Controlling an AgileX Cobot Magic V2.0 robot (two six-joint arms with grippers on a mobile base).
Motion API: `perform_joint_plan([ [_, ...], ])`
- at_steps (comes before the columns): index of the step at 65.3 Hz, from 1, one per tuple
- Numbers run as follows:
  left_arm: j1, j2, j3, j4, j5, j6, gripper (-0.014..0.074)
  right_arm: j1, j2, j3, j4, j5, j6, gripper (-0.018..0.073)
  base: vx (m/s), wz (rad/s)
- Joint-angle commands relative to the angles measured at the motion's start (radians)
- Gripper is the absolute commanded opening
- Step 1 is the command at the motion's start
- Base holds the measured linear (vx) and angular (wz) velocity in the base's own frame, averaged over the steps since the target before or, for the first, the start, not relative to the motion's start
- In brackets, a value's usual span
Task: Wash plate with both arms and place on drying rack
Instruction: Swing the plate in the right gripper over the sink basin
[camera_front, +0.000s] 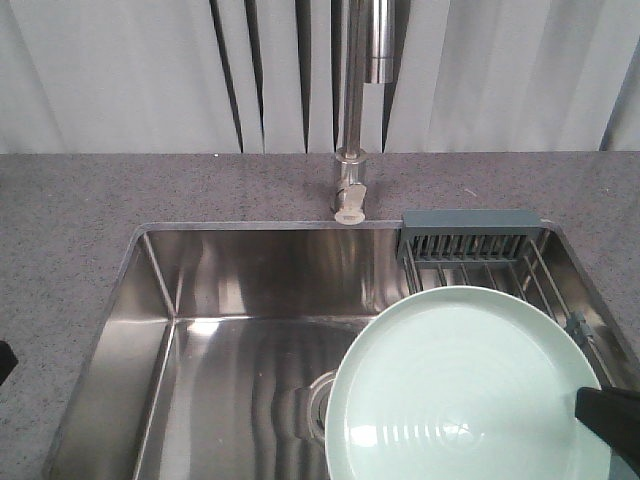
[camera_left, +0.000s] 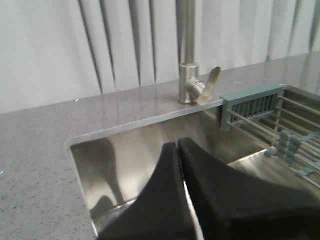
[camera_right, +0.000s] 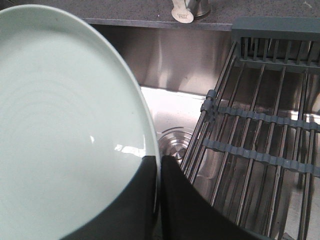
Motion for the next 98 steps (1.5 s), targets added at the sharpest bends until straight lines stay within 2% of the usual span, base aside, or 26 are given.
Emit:
perform_joint_plan([
  [1,-0.015,0.006,-0.016,0.004,0.087,0.005,-0.0008,0.0,0.004,-0.026,0.047,-0.04,0.005,-0.0001,0.0,0.0],
  [11,-0.044,0.006,-0.016,0.004,0.128,0.005,-0.0008,-0.002,0.012,-0.071,0.074,-0.057,0.007,-0.0001,0.0,0.0],
  [27,-0.065,0.006,-0.016,0.004,0.126,0.005,-0.0008,-0.002,0.204,-0.337,-0.031,0.021,0.083,-0.0001,0.0,0.0],
  [41,-0.065,0.006,-0.016,0.004,0.126,0.005,-0.0008,0.0,0.437,-0.537,-0.032,0.114,0.044,-0.0001,0.0,0.0],
  [53,-0.065,0.006,-0.016,0.004,0.124,0.005,-0.0008,0.013,0.583,-0.568,-0.027,0.117,-0.002,-0.0001,0.0,0.0],
  [58,-0.065,0.006,-0.016,0.004,0.123,0.005,-0.0008,0.072,0.638,-0.568,-0.052,0.093,-0.008,-0.0001,0.0,0.0],
  [65,-0.065,0.006,-0.016,0.004,0.123,0.005,-0.0008,0.194,0.698,-0.568,-0.111,0.018,0.026,-0.0001,0.0,0.0],
  [73,-0.065,0.006,-0.016,0.004,0.122,0.005,-0.0008,0.354,0.77,-0.568,-0.185,-0.107,0.097,-0.0001,0.0,0.0],
  [82,-0.065,0.006,-0.016,0.004,0.122,0.005,-0.0008,0.493,0.843,-0.568,-0.275,-0.246,0.212,-0.0001,0.0,0.0],
  [93,-0.063,0.006,-0.016,0.004,0.122,0.005,-0.0008,0.609,0.922,-0.601,-0.327,-0.361,0.301,-0.0001,0.0,0.0],
  [98,-0.063,0.006,-0.016,0.004,0.122,0.005,-0.0008,0.616,0.945,-0.629,-0.351,-0.424,0.343,-0.0001,0.0,0.0],
])
